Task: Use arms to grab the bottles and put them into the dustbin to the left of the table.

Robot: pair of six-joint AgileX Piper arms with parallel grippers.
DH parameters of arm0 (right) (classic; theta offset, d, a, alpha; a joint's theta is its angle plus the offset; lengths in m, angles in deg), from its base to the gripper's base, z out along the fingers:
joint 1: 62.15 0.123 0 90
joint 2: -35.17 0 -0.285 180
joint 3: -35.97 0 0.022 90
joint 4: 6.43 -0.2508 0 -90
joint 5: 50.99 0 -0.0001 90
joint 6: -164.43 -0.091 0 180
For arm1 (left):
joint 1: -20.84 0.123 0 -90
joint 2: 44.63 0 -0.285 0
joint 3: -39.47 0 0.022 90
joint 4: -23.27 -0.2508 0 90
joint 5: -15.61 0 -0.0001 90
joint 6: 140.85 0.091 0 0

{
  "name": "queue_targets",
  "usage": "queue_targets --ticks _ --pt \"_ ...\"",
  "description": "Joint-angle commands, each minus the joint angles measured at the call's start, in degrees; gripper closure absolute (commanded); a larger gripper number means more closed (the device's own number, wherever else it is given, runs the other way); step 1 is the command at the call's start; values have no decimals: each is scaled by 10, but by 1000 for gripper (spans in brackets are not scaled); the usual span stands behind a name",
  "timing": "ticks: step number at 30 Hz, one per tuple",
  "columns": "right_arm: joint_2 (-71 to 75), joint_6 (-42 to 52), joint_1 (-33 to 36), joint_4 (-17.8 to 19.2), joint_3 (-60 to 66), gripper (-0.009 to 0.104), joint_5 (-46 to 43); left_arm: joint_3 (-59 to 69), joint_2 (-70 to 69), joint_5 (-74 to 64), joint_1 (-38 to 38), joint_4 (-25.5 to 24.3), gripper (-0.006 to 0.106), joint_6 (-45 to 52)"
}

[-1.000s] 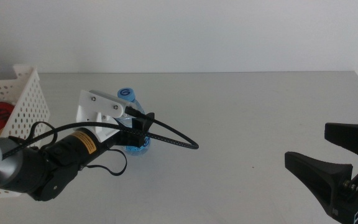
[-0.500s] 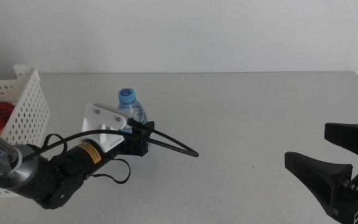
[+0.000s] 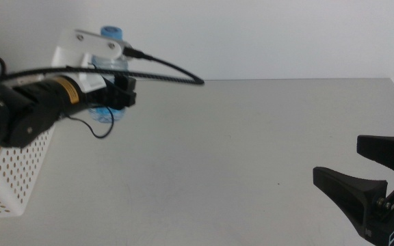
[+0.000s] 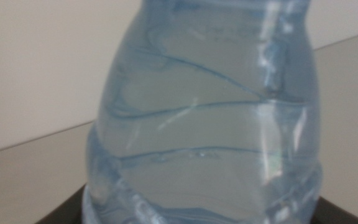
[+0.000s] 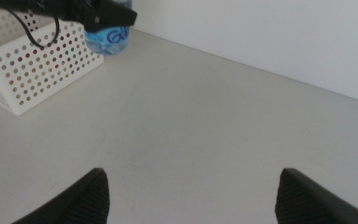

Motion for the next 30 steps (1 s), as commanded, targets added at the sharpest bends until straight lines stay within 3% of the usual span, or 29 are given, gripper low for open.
queue_targets --ticks 1,5,10,14,21,30 --pt "3 7 1 2 -19 24 -41 -77 -61 -80 16 21 87 -9" --pt "3 7 1 2 -19 24 -41 -168 -87 -216 64 75 88 39" --pt "3 7 1 2 -19 24 -41 -273 -86 -436 171 215 93 251" --pt "3 7 1 2 -19 24 -41 -286 -87 -490 243 289 97 318" --pt "3 7 1 2 -19 24 -41 -286 -55 -525 330 286 98 330" --pt "3 7 1 2 -19 24 -41 -286 34 -554 332 289 98 341"
